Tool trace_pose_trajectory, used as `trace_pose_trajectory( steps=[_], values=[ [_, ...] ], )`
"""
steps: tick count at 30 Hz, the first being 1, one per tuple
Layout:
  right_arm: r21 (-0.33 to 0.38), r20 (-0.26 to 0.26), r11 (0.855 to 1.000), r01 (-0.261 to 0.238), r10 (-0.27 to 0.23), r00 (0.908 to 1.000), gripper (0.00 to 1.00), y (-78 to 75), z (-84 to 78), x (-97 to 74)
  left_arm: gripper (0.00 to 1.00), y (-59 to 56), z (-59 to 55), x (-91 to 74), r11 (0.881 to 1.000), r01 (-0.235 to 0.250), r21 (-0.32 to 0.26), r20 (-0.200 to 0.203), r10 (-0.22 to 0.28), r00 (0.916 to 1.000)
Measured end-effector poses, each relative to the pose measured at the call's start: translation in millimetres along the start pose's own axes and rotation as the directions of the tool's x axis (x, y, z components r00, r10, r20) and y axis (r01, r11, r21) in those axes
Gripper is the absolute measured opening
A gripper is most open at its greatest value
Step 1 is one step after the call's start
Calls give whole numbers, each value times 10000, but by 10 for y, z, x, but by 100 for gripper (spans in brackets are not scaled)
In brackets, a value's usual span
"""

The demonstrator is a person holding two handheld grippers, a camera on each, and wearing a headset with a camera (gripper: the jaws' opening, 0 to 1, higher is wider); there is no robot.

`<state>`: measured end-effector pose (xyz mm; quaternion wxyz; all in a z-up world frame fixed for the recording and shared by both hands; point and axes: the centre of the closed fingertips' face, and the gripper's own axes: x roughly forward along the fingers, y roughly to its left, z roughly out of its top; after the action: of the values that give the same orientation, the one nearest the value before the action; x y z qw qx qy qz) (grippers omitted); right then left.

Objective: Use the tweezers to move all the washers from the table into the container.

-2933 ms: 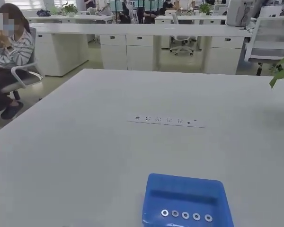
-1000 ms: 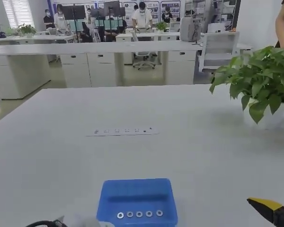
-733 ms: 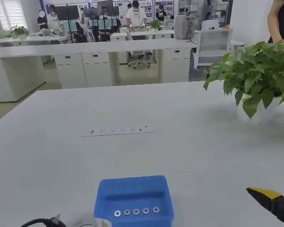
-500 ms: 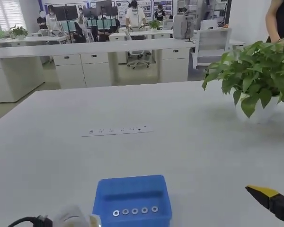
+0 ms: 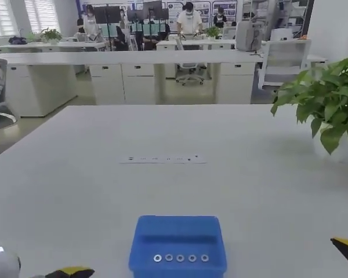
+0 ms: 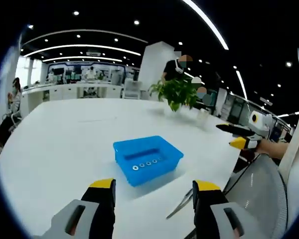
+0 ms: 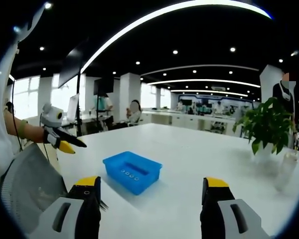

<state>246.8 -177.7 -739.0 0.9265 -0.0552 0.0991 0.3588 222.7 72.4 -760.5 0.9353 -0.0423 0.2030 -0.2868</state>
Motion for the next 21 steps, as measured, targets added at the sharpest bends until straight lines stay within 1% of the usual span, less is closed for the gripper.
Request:
trace_pose_trajectory(
  steps=[1, 2, 3, 4, 5, 6, 7, 8, 9, 10, 11, 13, 14, 15, 16, 17, 18, 19, 21],
  values=[
    [-14, 4, 10000, 20, -20, 10000, 82, -3, 2, 0, 69, 9, 42, -33, 9997, -225, 62, 273, 223, 9994],
    [-29, 18, 10000, 31, -31, 10000, 83, -4, 6, 0, 73, 27, 106, -69, 9985, -545, 108, 700, 536, 9961],
    [-38, 38, 10000, 47, -46, 10000, 83, -1, 13, 0, 77, 32, 140, -95, 9973, -727, 105, 902, 715, 9934],
    [-49, 54, 10000, 58, -58, 10000, 83, -1, 17, 0, 81, 50, 183, -113, 9957, -930, 62, 1203, 915, 9885],
    [-70, 89, 9999, 83, -82, 9999, 84, -3, 26, -1, 84, 57, 244, -142, 9933, -1151, -28, 1611, 1141, 9803],
    [-83, 128, 9999, 103, -102, 9999, 84, -6, 33, -2, 87, 63, 277, -156, 9916, -1289, 100, 1820, 1249, 9753],
    [-88, 191, 9999, 139, -137, 9997, 84, -10, 47, -5, 92, 66, 352, -184, 9873, -1558, 301, 2340, 1446, 9614],
    [-81, 260, 9998, 165, -163, 9995, 85, -14, 59, -7, 97, 62, 398, -197, 9841, -1742, 361, 2668, 1585, 9506],
    [-64, 339, 9998, 204, -202, 9992, 85, -15, 78, -11, 98, 66, 439, -230, 9806, -1908, 441, 3029, 1688, 9379],
    [-60, 456, 9996, 265, -262, 9986, 87, -21, 102, -15, 99, 67, 461, -237, 9801, -1934, 447, 3193, 1694, 9324],
    [-71, 516, 9994, 327, -323, 9981, 88, -30, 114, -19, 99, 93, 479, -255, 9763, -2112, 479, 3348, 1835, 9242],
    [-208, 757, 9982, 554, -537, 9957, 94, -54, 165, -33, 99, 131, 499, -282, 9743, -2238, 238, 3468, 2019, 9159],
    [-302, 933, 9973, 675, -645, 9936, 96, -64, 202, -41, 99, 138, 530, -307, 9752, -2215, 15, 3704, 2052, 9059],
    [-355, 1011, 9967, 731, -692, 9925, 98, -67, 218, -46, 99, 137, 551, -323, 9757, -2192, 2, 3901, 2017, 8984],
    [-369, 1050, 9963, 777, -734, 9918, 99, -71, 227, -49, 99, 142, 577, -345, 9750, -2220, -22, 4039, 2040, 8918],
    [-400, 1075, 9959, 814, -767, 9912, 99, -77, 235, -52, 99, 161, 599, -362, 9740, -2255, -201, 4148, 2134, 8846],
    [-449, 1084, 9951, 882, -830, 9906, 99, -87, 238, -56, 99, 180, 622, -389, 9737, -2239, -414, 4329, 2195, 8743],
    [-466, 1067, 9947, 921, -867, 9905, 99, -94, 236, -58, 99, 184, 639, -405, 9734, -2234, -508, 4467, 2222, 8666],
    [-445, 1049, 9939, 1013, -962, 9898, 99, -112, 234, -62, 99, 188, 670, -429, 9723, -2271, -547, 4667, 2260, 8551]
  ],
)
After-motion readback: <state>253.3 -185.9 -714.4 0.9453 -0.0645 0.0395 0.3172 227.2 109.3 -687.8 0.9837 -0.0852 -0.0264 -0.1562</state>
